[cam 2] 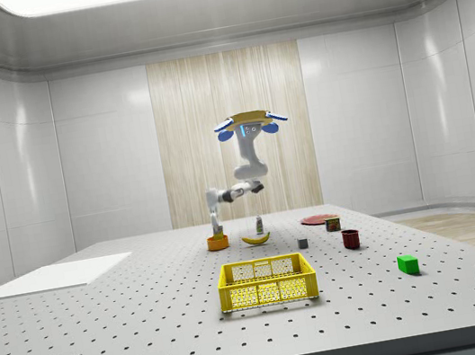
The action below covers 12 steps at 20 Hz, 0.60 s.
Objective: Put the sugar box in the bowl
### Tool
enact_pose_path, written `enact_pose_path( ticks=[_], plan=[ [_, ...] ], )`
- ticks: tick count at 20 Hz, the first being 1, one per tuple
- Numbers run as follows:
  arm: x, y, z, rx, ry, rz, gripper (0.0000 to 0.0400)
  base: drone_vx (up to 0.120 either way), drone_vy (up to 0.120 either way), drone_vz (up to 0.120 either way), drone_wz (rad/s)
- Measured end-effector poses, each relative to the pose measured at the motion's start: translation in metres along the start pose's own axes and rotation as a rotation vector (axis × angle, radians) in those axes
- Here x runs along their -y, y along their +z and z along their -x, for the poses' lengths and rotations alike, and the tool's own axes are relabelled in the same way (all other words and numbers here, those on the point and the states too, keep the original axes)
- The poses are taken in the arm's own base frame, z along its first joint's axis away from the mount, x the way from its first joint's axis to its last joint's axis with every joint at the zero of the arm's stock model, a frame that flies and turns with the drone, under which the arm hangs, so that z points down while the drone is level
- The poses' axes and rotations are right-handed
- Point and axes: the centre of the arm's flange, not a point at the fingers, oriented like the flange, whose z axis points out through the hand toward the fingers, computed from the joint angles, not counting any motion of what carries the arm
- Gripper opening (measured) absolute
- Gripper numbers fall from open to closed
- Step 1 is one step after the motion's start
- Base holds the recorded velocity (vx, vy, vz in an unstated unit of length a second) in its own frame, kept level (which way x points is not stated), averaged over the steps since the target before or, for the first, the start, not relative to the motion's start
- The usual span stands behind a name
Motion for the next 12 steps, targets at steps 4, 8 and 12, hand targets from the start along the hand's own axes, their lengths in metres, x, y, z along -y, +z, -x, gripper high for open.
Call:
enact_pose_path(
  ticks=[4, 8, 12],
  plan=[
    [0.000, -0.020, 0.000, 0.000, 0.000, 0.000, 0.0400, 0.000, 0.000, 0.000, 0.000],
    [0.000, -0.036, 0.000, 0.001, -0.001, 0.000, 0.0400, 0.000, 0.000, 0.000, 0.000],
    [0.000, -0.044, 0.000, 0.001, -0.001, 0.000, 0.0400, 0.000, 0.000, 0.000, 0.000]
  ],
)
